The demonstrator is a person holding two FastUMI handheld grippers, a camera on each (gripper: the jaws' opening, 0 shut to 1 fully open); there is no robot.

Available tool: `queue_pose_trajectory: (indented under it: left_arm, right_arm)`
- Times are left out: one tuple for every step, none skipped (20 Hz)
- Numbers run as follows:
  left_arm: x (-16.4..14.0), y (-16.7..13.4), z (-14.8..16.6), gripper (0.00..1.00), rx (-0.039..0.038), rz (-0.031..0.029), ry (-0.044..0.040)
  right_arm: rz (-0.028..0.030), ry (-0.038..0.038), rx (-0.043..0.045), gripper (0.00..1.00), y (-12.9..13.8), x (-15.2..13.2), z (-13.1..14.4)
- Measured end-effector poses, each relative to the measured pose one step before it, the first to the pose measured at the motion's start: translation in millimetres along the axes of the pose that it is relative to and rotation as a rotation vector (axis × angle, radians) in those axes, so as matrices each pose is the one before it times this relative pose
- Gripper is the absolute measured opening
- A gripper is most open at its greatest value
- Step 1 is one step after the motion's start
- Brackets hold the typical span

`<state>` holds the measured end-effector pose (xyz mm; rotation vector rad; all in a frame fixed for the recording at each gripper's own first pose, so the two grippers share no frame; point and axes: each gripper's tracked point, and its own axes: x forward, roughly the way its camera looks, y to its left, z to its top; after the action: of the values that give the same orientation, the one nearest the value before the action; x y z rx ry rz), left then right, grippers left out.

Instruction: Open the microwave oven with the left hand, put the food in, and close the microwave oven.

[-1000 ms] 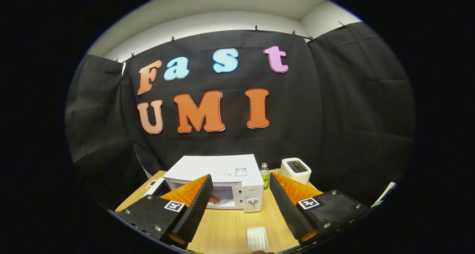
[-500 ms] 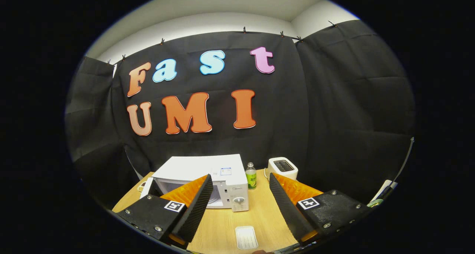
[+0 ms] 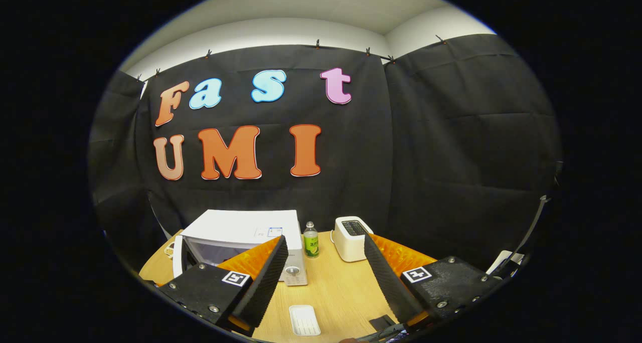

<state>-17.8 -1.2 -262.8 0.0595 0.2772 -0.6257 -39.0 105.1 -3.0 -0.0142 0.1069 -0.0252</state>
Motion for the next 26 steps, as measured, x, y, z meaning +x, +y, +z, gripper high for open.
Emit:
queue_pose_trajectory:
  left_arm:
    - [5.54, -2.27, 0.74, 0.04, 0.00103, -0.00311, -0.00017]
    - [5.14, -1.20, 1.88, 0.02, 0.00297, 0.00166, 0.00012]
    - [4.68, -2.57, 1.76, 0.04, -0.00437, -0.00819, 0.00005]
    - [5.57, -1.69, 2.25, 0.04, -0.00425, -0.00374, -0.00253]
    - [4.73, -1.39, 2.92, 0.04, -0.00105, -0.00317, -0.00410]
    - [5.13, -2.78, 2.84, 0.04, 0.00104, -0.00272, -0.00323]
    - [5.23, -2.48, 1.95, 0.04, 0.00056, -0.00444, -0.00321]
    - [6.02, -3.57, 2.56, 0.04, -0.00270, -0.00919, -0.00707]
    - [5.60, -2.98, 1.86, 0.04, -0.00253, -0.00451, -0.00121]
    - [6.14, -1.39, 0.68, 0.04, 0.00248, 0.00109, 0.00200]
    - [6.27, -1.32, 2.29, 0.04, 0.00228, 0.00024, -0.00202]
    - [8.48, -1.26, 1.40, 0.04, 0.00131, 0.00216, -0.00103]
    - [7.31, -0.73, 2.19, 0.04, 0.00185, 0.00279, -0.00122]
    - [6.87, -1.03, 2.04, 0.04, 0.00176, 0.00409, -0.00164]
    - [6.58, -0.40, 1.25, 0.04, 0.00093, 0.00313, -0.00001]
    - [8.77, -0.61, 2.59, 0.04, 0.00212, 0.00329, -0.00019]
    - [6.53, 0.56, 1.77, 0.04, 0.00170, 0.00533, -0.00297]
    - [7.16, 0.41, 0.77, 0.04, -0.00053, 0.00706, -0.00087]
    - [6.51, 1.39, 0.77, 0.04, -0.00228, 0.00734, 0.00108]
    - [6.37, 0.02, 0.75, 0.02, -0.00318, 0.00701, 0.00049]
    - [7.22, -0.67, 0.71, 0.04, -0.00191, 0.00620, 0.00467]
    - [6.81, 0.45, 0.77, 0.04, 0.00061, 0.00539, 0.00378]
    - [4.82, 0.05, 1.28, 0.04, 0.00533, 0.00536, 0.00263]
    - [6.91, -0.26, 1.75, 0.04, 0.00721, 0.00519, 0.00006]
    - [5.78, 0.34, 1.33, 0.04, 0.00725, 0.00625, 0.00090]
    - [6.32, -0.11, 1.32, 0.04, 0.00662, 0.00677, 0.00094]
  right_arm:
    - [-0.00748, -0.00320, -0.00439, 0.95, -3.97, 1.03, 1.14]
    - [-0.00727, -0.00262, -0.00552, 0.95, -4.22, 1.32, 0.64]
    - [-0.00657, -0.00283, -0.00432, 0.95, -1.91, 4.23, 0.02]
    - [-0.00423, -0.00198, -0.00270, 0.95, -2.22, 3.30, 1.62]
    - [-0.00166, 0.00059, -0.00208, 0.95, -2.26, 3.64, -0.37]
    - [-0.00167, -0.00028, -0.00156, 0.95, -2.01, 2.95, -0.32]
    - [-0.00003, 0.00023, -0.00215, 0.95, -2.42, 2.83, -0.70]
    - [0.00074, 0.00363, -0.00193, 0.95, -1.78, 3.94, 0.31]
    - [0.00179, 0.00472, -0.00262, 0.95, -3.10, 3.10, -1.78]
    - [-0.00214, 0.00152, -0.00487, 0.95, -3.56, 3.78, -1.33]
    - [-0.00652, -0.00050, -0.00674, 0.95, -5.57, 4.04, -0.33]
    - [-0.01370, -0.00491, -0.00886, 0.95, -7.78, 4.29, 0.23]
    - [-0.01113, -0.00306, -0.00715, 0.95, -6.84, 4.27, 1.37]
    - [-0.00917, 0.00062, -0.00280, 0.95, -5.63, 5.04, -0.30]
    - [-0.00637, 0.00308, 0.00327, 0.95, -4.89, 4.39, -0.46]
    - [-0.00294, 0.00311, 0.00605, 0.95, -4.46, 3.56, -1.35]
    - [-0.00434, 0.00413, 0.00567, 0.95, -5.24, 2.28, -1.59]
    - [-0.00461, 0.00332, 0.00324, 0.95, -5.21, 4.02, -2.24]
    - [-0.00453, 0.00477, 0.00056, 0.95, -4.39, 3.04, -1.41]
    - [-0.00524, 0.00248, -0.00031, 0.95, -4.38, 3.30, -0.81]
    - [-0.00319, 0.00367, -0.00169, 0.95, -4.15, 2.26, -1.56]
    - [-0.00360, 0.00571, -0.00100, 0.95, -3.24, 4.50, -1.50]
    - [-0.00111, 0.00724, 0.00033, 0.95, -3.60, 2.46, -2.82]
    - [-0.00104, 0.00478, 0.00112, 0.95, -3.45, 2.08, -2.05]
    - [-0.00308, 0.00247, 0.00173, 0.95, -3.60, 2.75, -1.39]
    - [-0.00396, 0.00276, 0.00076, 0.95, -4.25, 2.72, -2.09]
